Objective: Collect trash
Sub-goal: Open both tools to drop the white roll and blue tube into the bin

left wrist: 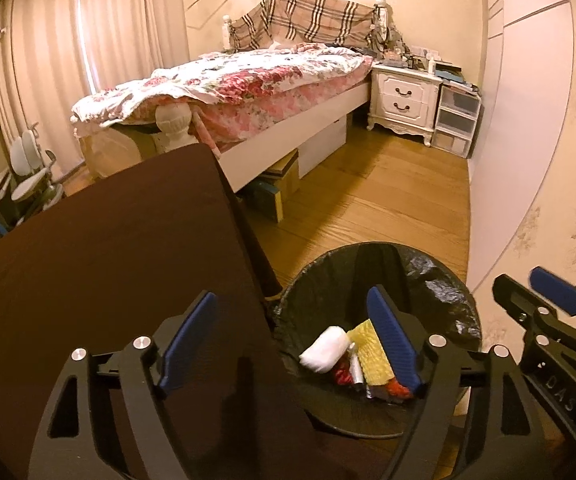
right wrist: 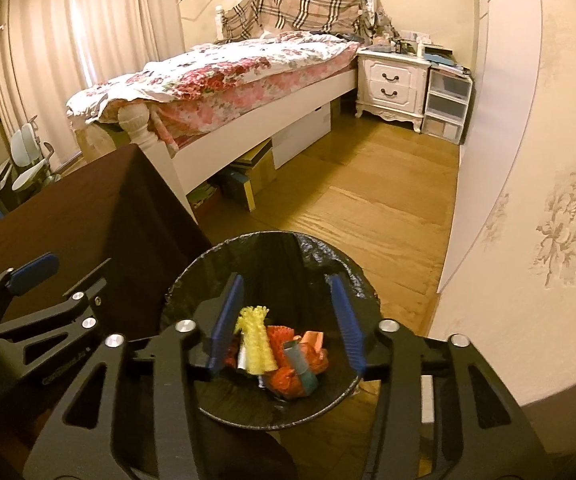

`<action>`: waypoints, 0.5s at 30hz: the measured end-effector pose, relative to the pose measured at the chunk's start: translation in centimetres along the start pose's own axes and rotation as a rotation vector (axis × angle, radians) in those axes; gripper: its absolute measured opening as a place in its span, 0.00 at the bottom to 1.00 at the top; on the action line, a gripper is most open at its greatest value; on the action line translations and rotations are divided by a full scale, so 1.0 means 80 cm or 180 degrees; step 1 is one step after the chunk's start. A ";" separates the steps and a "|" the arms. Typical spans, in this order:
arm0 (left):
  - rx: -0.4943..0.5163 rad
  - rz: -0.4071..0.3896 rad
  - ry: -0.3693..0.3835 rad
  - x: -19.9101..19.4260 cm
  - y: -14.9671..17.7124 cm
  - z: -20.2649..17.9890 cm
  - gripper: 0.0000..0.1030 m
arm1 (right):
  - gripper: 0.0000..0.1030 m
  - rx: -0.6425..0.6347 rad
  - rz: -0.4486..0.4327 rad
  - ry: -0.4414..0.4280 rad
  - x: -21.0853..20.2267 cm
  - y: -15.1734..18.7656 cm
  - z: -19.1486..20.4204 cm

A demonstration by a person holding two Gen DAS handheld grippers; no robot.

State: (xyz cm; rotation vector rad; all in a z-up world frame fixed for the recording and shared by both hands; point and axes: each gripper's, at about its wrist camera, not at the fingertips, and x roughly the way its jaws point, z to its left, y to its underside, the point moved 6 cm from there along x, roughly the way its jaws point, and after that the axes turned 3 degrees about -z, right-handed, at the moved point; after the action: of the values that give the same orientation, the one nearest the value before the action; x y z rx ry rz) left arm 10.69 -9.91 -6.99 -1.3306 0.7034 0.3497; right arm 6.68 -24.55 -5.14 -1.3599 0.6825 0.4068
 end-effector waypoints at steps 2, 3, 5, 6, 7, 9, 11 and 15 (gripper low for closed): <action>0.0007 -0.0011 -0.0004 -0.001 -0.001 0.000 0.77 | 0.56 0.0000 -0.0022 0.0030 -0.002 -0.001 -0.002; 0.0000 -0.0012 0.0001 -0.002 -0.001 0.000 0.77 | 0.58 0.0001 -0.0043 0.0050 -0.003 -0.002 -0.003; -0.0020 -0.0014 0.0001 -0.003 -0.002 0.002 0.78 | 0.61 0.0003 -0.0058 0.0076 -0.005 -0.003 -0.004; -0.0025 -0.0015 -0.0001 -0.004 -0.002 0.003 0.78 | 0.62 0.0014 -0.0060 0.0090 -0.006 -0.003 -0.006; -0.0028 -0.0018 -0.0010 -0.005 -0.003 0.004 0.78 | 0.65 0.0022 -0.0062 0.0095 -0.006 -0.004 -0.007; -0.0030 -0.0031 -0.0028 -0.006 -0.004 0.005 0.79 | 0.66 0.0031 -0.0062 0.0108 -0.006 -0.004 -0.008; -0.0041 -0.0040 -0.0039 -0.008 -0.005 0.008 0.79 | 0.67 0.0030 -0.0056 0.0120 -0.008 -0.003 -0.009; -0.0096 -0.0059 -0.0041 -0.015 -0.005 0.013 0.80 | 0.76 0.0024 -0.0066 0.0122 -0.009 -0.003 -0.009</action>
State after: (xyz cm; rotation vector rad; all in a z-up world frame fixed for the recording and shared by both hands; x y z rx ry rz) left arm 10.31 -8.78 -5.82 -1.3617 0.6769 0.3549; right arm 6.15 -25.20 -4.48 -1.3695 0.7004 0.3621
